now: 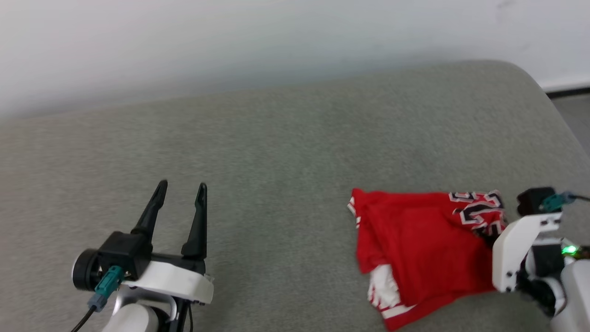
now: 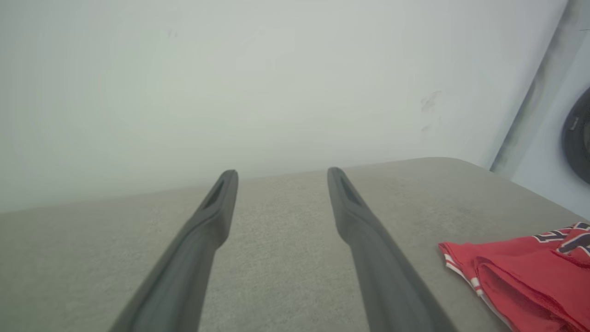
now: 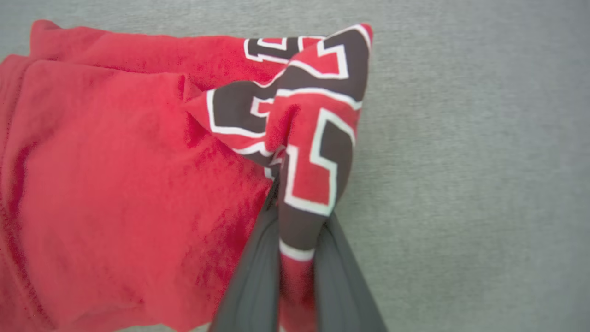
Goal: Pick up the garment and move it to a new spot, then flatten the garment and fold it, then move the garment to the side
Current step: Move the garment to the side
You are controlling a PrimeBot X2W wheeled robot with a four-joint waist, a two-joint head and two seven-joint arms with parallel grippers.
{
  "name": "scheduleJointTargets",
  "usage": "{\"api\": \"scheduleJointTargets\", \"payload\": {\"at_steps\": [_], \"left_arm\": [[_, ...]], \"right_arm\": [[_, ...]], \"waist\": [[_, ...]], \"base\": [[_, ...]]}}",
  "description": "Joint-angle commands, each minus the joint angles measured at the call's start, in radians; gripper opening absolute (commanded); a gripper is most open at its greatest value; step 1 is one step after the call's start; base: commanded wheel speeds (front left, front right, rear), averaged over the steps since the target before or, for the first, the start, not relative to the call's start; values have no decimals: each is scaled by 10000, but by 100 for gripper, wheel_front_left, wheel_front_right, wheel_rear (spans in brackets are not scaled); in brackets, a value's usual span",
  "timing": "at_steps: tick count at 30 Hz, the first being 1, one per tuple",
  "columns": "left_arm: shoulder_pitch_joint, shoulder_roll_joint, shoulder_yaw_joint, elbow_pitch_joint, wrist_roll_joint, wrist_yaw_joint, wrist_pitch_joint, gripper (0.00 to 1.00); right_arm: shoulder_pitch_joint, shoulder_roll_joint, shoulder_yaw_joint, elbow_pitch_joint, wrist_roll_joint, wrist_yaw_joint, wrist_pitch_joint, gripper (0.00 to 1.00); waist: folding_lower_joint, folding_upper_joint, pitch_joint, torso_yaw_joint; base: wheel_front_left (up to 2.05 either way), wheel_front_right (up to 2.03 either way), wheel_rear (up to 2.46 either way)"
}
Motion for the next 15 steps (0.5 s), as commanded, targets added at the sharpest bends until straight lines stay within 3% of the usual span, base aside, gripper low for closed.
{"api": "scheduleJointTargets", "payload": {"at_steps": [1, 7, 15], "left_arm": [[-258, 19, 21, -168, 71, -46, -18, 100], [-1016, 350, -144, -866, 418, -276, 217, 100], [-1957, 962, -102, -1862, 793, -477, 810, 100]], "right_arm": [[-473, -184, -73, 53, -224, -13, -208, 0], [-1541, -421, -984, 576, -977, -15, -1086, 0], [-3127, -467, -2871, 1038, -2292, -13, -2308, 0]], "waist": [[-1, 0, 945, -1011], [-1, 0, 2266, -1772], [-1, 0, 3824, -1902]], "base": [[0, 0, 0], [0, 0, 0], [0, 0, 0]]}}
